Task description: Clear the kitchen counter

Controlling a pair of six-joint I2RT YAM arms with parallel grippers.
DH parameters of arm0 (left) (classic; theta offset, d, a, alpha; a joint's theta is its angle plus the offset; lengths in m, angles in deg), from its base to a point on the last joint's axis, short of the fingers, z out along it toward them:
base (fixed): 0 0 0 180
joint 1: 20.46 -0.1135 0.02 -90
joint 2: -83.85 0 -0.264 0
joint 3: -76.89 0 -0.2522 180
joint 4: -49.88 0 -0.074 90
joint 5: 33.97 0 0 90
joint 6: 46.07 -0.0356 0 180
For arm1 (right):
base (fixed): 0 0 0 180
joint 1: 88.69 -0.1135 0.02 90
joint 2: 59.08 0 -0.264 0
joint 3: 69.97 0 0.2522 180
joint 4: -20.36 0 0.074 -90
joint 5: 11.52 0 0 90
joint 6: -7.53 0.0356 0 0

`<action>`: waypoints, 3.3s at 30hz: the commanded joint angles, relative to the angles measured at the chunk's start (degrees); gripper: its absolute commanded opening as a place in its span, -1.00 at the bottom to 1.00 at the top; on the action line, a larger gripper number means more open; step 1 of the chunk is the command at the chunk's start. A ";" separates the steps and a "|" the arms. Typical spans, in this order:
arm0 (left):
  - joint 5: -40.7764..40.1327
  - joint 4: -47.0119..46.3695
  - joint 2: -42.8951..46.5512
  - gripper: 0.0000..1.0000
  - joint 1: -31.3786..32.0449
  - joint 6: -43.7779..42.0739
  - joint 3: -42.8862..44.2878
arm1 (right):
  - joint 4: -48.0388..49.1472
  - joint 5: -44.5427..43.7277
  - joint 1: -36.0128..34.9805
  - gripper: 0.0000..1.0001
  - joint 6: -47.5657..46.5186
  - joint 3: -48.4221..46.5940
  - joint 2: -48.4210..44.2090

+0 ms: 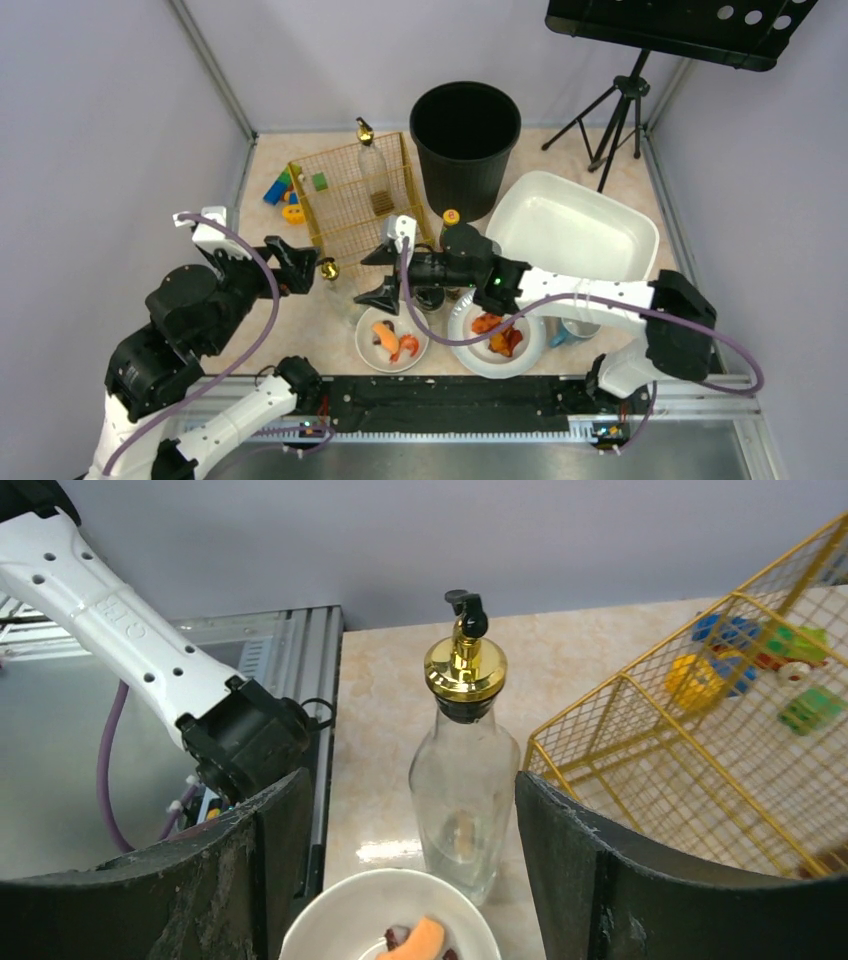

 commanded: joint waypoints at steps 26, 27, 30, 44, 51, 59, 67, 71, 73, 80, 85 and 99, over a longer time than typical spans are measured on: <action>0.31 0.36 1.70 0.98 -0.07 -0.77 0.35 | 21.45 -15.82 -5.50 0.34 3.36 -7.35 16.96; 0.22 0.47 1.76 0.98 -0.07 -0.76 0.37 | 20.64 -17.05 -5.82 0.34 3.21 -7.80 17.22; 0.23 0.64 1.75 0.98 -0.07 -0.74 0.43 | 20.45 -20.48 -7.18 0.34 3.15 -8.10 17.86; 0.32 1.58 2.42 0.98 -0.07 -0.78 1.08 | 16.37 -52.23 -15.98 0.33 3.81 -14.55 24.69; 0.11 2.76 2.88 0.98 -0.07 -0.68 2.05 | 15.46 -63.38 -18.41 0.31 0.75 -19.17 28.08; 0.30 3.48 2.34 0.98 -0.07 -0.90 3.47 | 15.67 -68.28 -18.76 0.18 1.04 -20.41 29.49; 0.90 3.05 1.83 0.98 -0.07 -0.96 3.07 | 18.38 -73.85 -20.59 0.18 -3.66 -19.58 29.18; 1.29 3.05 1.91 0.98 -0.07 -0.64 3.24 | 19.08 -74.57 -21.21 0.17 -3.63 -19.28 29.05; 1.48 3.01 2.07 0.98 -0.07 -0.44 3.24 | 19.06 -74.89 -21.46 0.15 -3.19 -19.29 29.09; 1.61 3.59 2.16 0.98 -0.05 -0.14 3.49 | 17.80 -75.51 -21.55 -0.20 -1.74 -20.32 29.91; 1.41 4.07 2.32 0.98 -0.07 -0.04 3.68 | 19.14 -75.56 -21.57 -0.90 -3.07 -19.91 29.19; -0.71 5.35 1.80 0.98 -0.07 -1.02 5.85 | 22.43 -59.96 -21.08 -1.00 -7.51 -15.56 19.04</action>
